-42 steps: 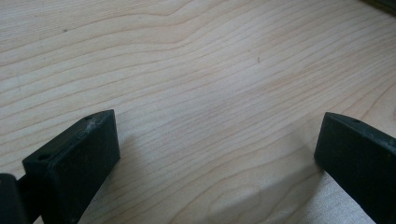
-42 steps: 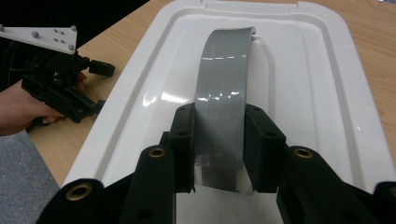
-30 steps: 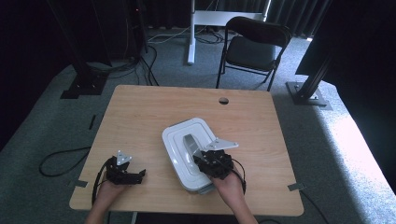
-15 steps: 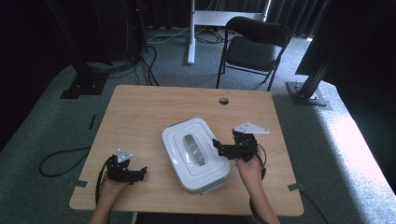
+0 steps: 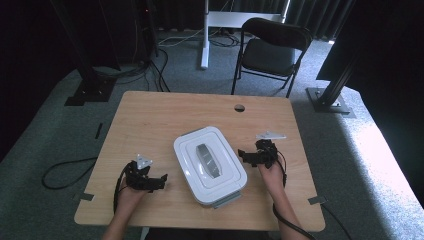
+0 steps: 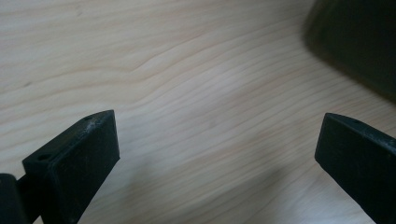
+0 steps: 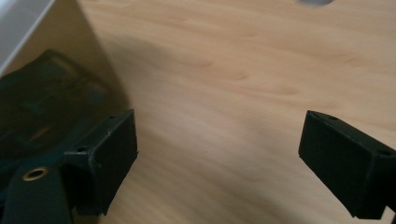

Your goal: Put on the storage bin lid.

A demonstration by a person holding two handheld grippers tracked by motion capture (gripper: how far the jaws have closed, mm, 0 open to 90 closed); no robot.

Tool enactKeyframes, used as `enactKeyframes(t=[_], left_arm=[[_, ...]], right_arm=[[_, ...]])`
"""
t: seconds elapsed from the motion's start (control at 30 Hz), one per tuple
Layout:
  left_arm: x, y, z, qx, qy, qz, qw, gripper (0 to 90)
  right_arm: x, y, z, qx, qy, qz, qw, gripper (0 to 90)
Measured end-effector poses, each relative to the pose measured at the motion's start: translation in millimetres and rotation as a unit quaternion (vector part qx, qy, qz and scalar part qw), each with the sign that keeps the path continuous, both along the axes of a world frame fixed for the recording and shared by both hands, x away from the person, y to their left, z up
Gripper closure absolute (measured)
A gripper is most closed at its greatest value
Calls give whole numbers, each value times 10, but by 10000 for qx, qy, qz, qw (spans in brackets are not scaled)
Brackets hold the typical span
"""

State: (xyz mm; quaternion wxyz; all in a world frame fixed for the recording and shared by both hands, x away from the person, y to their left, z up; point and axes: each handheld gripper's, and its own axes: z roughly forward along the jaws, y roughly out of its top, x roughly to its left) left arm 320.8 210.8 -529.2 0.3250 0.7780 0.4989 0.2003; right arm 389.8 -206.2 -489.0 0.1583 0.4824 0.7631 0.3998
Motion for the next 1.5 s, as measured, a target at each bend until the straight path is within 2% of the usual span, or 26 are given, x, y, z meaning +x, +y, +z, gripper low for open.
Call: enactKeyframes(t=[0.13, 0.3, 0.33, 0.4, 0.47, 0.5, 0.57, 0.6, 0.63, 0.7, 0.9, 0.93, 1.1, 1.27, 1.37, 1.43, 1.5], left_arm=[[46, -117, 29, -8, -50, -108, 9999, 3], [105, -249, 60, -87, -161, -221, 9996, 3], [117, -278, 61, -86, -166, -219, 9996, 4], [137, -335, 63, -65, -182, -256, 9995, 3], [152, -382, 76, -131, -195, -341, 9991, 3], [160, -406, 82, -115, -211, -362, 9991, 3], [179, -440, 91, -82, -214, -426, 9988, 3], [192, -460, 98, 11, -216, -421, 9989, 3], [200, -464, 102, 35, -223, -427, 9988, 3], [214, -464, 115, 56, -215, -409, 9989, 3], [294, -523, 144, 135, -219, -405, 9988, 3], [310, -539, 150, 134, -220, -412, 9988, 4], [387, -611, 159, 122, -208, -464, 9986, 4], [448, -628, 146, 93, -169, -521, 9985, 4], [465, -625, 134, 87, -167, -503, 9986, 4], [483, -628, 137, 124, -184, -479, 9986, 4], [512, -620, 142, 163, -200, -465, 9986, 4]], right_arm=[[-43, 27, -112, 165, 76, 181, 9997, 112], [-92, 39, -185, 120, 210, 274, 9993, 112], [-106, 40, -198, 170, 205, 309, 9992, 112], [-135, 49, -219, 212, 191, 391, 9988, 111], [-166, 62, -246, 232, 247, 553, 9979, 111], [-175, 66, -256, 209, 300, 628, 9974, 111], [-200, 70, -268, 186, 261, 736, 9968, 111], [-209, 71, -271, 174, 256, 747, 9967, 111], [-220, 70, -277, 243, 316, 814, 9959, 111], [-242, 72, -280, 324, 298, 898, 9950, 119], [-280, 53, -270, 338, 254, 889, 9951, 131], [-304, 39, -266, 324, 202, 869, 9955, 137], [-350, -11, -275, 393, 223, 829, 9955, 139], [-371, -42, -272, 385, 244, 831, 9955, 139], [-383, -40, -271, 382, 170, 840, 9956, 147], [-399, -28, -257, 399, 141, 902, 9950, 182], [-413, -7, -243, 309, 98, 975, 9947, 180]])
